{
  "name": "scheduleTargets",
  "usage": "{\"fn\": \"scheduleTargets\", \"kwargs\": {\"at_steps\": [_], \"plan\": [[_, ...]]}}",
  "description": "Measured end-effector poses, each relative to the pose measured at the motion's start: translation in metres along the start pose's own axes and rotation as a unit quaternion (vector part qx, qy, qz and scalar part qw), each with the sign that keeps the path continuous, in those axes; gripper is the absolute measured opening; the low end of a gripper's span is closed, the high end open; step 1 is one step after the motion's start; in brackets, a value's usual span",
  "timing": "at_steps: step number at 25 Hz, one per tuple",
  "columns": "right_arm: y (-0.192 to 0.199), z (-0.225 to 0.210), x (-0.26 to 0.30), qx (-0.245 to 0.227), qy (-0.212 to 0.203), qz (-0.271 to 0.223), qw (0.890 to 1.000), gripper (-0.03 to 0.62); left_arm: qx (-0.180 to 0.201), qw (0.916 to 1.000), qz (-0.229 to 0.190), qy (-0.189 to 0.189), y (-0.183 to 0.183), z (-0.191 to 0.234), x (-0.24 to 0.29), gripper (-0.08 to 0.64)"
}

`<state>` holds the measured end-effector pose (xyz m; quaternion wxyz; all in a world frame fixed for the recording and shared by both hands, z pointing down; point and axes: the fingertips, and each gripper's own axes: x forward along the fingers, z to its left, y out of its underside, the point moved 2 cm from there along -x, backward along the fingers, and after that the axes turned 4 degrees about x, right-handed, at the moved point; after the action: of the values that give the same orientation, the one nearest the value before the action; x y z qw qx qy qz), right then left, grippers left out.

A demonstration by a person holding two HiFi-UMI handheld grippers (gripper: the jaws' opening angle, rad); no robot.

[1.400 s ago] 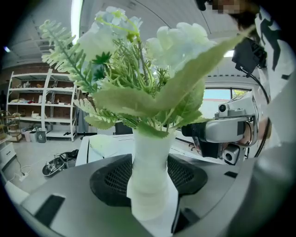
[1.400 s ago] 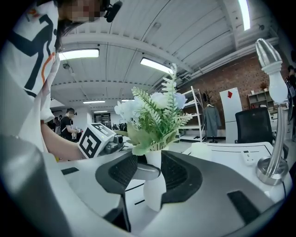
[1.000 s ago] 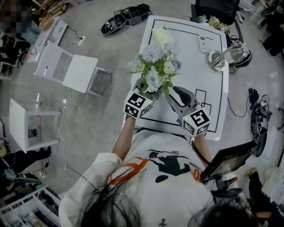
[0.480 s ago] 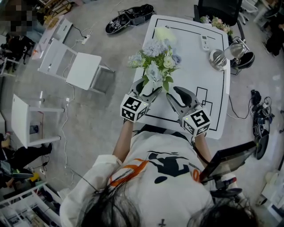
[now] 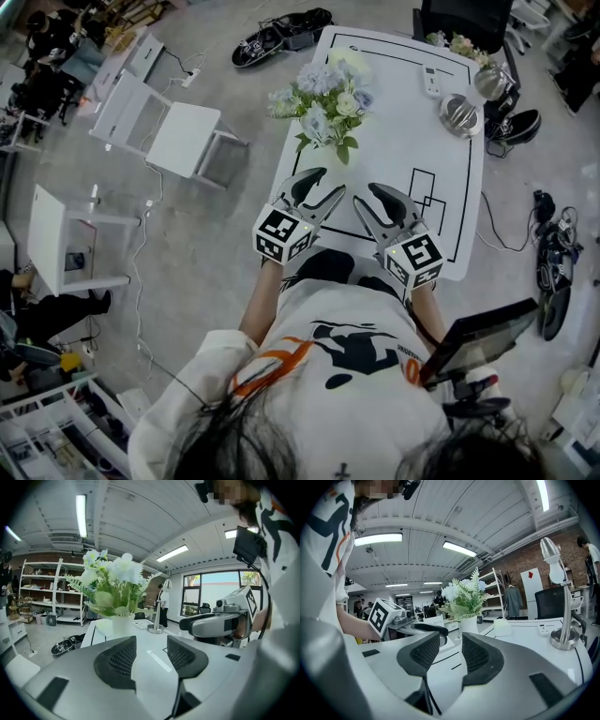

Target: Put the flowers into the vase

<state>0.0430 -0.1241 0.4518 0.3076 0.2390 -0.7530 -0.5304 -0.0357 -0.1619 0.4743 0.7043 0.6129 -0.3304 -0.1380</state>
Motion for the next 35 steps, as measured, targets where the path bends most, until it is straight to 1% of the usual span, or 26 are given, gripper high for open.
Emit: {"fn": "scheduleTargets", "kwargs": {"at_steps": [4,7,10,13,17,22,28,31,35], "plan": [[0.009,0.007,-0.029,-0.006,0.001,0.005,1.000,0.158,0.008,0.9999,-0.009,0.003,-0.003,-0.038,-0.005,0.168],[0.015,0.015,-0.051,-0.019,0.001,0.011,1.000,0.158,-0.001,0.9998,-0.019,0.001,-0.002,-0.066,-0.009,0.116],[0.019,0.023,-0.073,-0.022,-0.002,0.011,1.000,0.158,-0.014,0.9996,-0.024,0.000,0.000,-0.094,-0.012,0.096],[0.024,0.028,-0.094,-0.019,0.000,0.010,1.000,0.155,-0.009,0.9998,-0.018,0.000,0.005,-0.121,-0.015,0.078],[0.034,0.034,-0.111,-0.007,0.000,0.006,1.000,0.146,-0.003,1.0000,-0.002,0.006,0.014,-0.149,-0.021,0.078],[0.044,0.040,-0.121,0.011,0.003,0.004,1.000,0.141,0.014,0.9997,0.018,0.003,0.020,-0.164,-0.032,0.078],[0.043,0.039,-0.127,0.029,0.020,-0.015,0.999,0.130,0.008,0.9999,0.014,-0.005,0.017,-0.159,-0.041,0.077],[0.042,0.041,-0.127,0.042,0.030,-0.024,0.998,0.117,0.007,0.9998,0.017,0.005,0.019,-0.160,-0.043,0.078],[0.047,0.053,-0.123,0.047,0.043,-0.023,0.998,0.100,0.009,0.9996,0.019,0.020,0.025,-0.162,-0.057,0.078]]}}
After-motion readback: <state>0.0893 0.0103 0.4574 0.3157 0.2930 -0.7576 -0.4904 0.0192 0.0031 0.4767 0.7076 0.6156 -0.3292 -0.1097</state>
